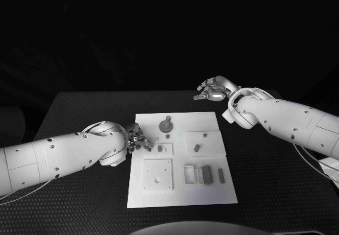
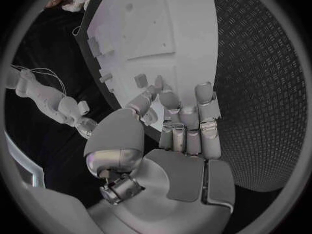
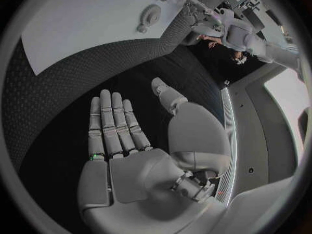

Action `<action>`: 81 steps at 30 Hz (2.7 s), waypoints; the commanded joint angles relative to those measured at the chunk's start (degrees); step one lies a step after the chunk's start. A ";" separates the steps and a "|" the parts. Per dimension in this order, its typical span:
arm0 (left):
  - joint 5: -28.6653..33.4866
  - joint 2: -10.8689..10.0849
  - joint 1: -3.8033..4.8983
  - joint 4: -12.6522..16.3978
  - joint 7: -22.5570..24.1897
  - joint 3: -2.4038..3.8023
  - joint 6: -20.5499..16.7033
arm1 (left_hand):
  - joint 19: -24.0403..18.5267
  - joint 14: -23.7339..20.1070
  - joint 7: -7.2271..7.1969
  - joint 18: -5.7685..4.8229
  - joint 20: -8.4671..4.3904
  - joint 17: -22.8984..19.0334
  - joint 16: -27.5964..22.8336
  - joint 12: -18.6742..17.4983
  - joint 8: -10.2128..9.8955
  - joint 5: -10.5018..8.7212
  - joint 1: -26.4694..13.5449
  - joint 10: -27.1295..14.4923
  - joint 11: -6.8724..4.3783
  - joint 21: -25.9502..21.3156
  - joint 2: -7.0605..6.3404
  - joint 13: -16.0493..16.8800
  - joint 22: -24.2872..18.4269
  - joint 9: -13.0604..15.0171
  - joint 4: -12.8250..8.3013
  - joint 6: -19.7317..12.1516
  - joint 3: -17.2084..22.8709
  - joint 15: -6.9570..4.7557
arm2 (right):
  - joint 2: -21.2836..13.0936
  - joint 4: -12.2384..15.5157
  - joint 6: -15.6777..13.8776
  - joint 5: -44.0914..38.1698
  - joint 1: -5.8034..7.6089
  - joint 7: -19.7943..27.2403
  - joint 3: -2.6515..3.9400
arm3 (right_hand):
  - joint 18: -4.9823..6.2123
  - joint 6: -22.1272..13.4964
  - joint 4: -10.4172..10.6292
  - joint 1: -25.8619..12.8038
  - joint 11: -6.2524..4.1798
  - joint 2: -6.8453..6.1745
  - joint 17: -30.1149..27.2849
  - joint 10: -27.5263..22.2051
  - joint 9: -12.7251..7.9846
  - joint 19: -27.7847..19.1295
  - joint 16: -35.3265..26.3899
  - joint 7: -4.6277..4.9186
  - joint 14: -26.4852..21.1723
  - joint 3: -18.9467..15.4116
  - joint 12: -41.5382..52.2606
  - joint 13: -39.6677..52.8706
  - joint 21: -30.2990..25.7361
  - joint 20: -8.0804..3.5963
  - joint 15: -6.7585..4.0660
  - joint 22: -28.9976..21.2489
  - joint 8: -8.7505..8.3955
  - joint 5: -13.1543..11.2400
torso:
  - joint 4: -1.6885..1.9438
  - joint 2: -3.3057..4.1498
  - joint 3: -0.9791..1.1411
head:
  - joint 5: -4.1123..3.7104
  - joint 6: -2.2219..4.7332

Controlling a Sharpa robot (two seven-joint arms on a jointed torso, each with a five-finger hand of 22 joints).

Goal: Assemble the parts on the task board

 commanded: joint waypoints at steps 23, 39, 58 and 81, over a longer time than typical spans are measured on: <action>0.32 0.14 -0.08 0.21 0.93 0.02 0.44 | 0.28 0.39 0.07 -0.35 -0.54 0.00 -0.02 -0.06 0.25 0.14 2.15 0.21 0.08 0.18 1.90 0.05 1.20 0.12 -1.10 0.44 0.21 -0.37 | -0.03 0.07 0.70 0.02 -0.04 0.64 0.02 | -0.61 -0.42 0.09 0.71 0.17 0.08 0.15 0.45 -0.13 -0.52 -0.37 2.78 -0.26 -0.33 -0.37 -0.22 -0.42 0.09 0.11 0.14 0.31 0.02 | -0.01 0.00 0.02 | 0.00 -0.13; 0.95 0.04 -0.08 0.15 0.99 0.02 0.96 | 0.19 0.32 0.17 -0.40 -0.54 -0.11 -0.23 -0.34 0.04 0.12 0.24 0.05 0.17 -0.07 -0.53 -0.07 1.08 0.17 0.39 0.24 -0.79 -0.31 | -0.03 0.02 0.88 0.03 -0.04 0.60 0.02 | -0.64 -0.46 0.14 0.69 0.19 0.03 0.21 0.44 -0.17 -0.59 -0.48 2.80 -0.33 -0.37 -0.41 -0.37 -0.51 0.10 0.15 0.20 0.32 0.02 | 0.02 -0.01 0.00 | -0.05 -0.23; 1.02 -0.07 -0.08 0.13 1.17 0.02 0.94 | 0.19 0.19 0.19 -0.35 -0.57 -0.23 -0.43 -0.51 -0.07 0.10 -1.33 -0.16 0.19 -0.46 -4.19 -0.04 1.05 0.41 3.61 0.02 -0.76 -0.31 | 0.04 -0.12 1.06 0.20 -0.22 0.59 0.02 | -0.85 -0.66 0.49 0.50 0.35 -0.20 0.42 0.21 -0.35 -1.20 -1.05 2.85 -0.94 -0.53 -0.61 -0.96 -1.04 0.18 0.45 0.44 0.35 0.02 | 0.01 0.00 0.02 | -0.02 -0.32; 1.08 -0.28 -0.08 0.19 1.26 0.02 1.19 | 0.02 -0.11 0.25 -0.31 -0.57 -0.27 -0.49 -0.66 -0.14 0.08 -3.90 -0.46 0.25 -0.80 -7.53 0.07 1.10 0.82 7.87 -0.35 -0.93 -0.26 | -0.03 -0.14 1.21 0.24 -0.33 0.55 0.02 | -1.03 -1.00 0.86 0.47 0.54 -0.40 0.64 -0.18 -0.55 -1.70 -1.51 2.96 -1.45 -0.50 -0.83 -1.52 -1.50 0.22 0.68 0.69 0.30 0.02 | 0.01 -0.01 0.00 | 0.01 -0.30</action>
